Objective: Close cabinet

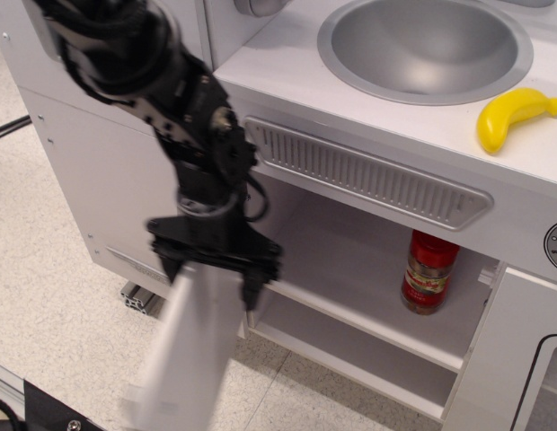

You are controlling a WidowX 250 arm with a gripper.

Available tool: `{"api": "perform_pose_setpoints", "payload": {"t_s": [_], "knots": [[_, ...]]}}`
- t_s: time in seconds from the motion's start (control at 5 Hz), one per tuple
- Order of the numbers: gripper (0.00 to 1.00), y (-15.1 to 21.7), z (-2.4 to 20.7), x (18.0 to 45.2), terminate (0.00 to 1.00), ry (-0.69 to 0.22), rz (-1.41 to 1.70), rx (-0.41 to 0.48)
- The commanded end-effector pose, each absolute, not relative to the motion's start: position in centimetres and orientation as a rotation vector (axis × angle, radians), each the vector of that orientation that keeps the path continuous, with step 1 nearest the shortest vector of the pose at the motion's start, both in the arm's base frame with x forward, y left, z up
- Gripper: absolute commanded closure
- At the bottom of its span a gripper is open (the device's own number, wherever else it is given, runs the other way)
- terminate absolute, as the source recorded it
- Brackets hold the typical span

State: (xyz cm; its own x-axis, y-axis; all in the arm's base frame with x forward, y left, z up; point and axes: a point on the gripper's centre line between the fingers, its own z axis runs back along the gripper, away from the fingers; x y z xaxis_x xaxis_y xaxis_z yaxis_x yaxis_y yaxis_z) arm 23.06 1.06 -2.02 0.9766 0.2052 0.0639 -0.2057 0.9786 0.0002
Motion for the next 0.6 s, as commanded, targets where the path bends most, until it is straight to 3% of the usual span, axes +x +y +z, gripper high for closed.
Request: {"api": "perform_pose_setpoints", "payload": {"t_s": [0.0,0.2,0.4], "knots": [[0.00,-5.6,-1.1,25.1,0.00,-0.083,0.178,-0.057],[0.00,-8.6,-0.2,25.5,0.00,-0.091,0.166,-0.107],[0.00,-11.0,2.6,24.8,0.00,-0.108,0.103,-0.192]]}}
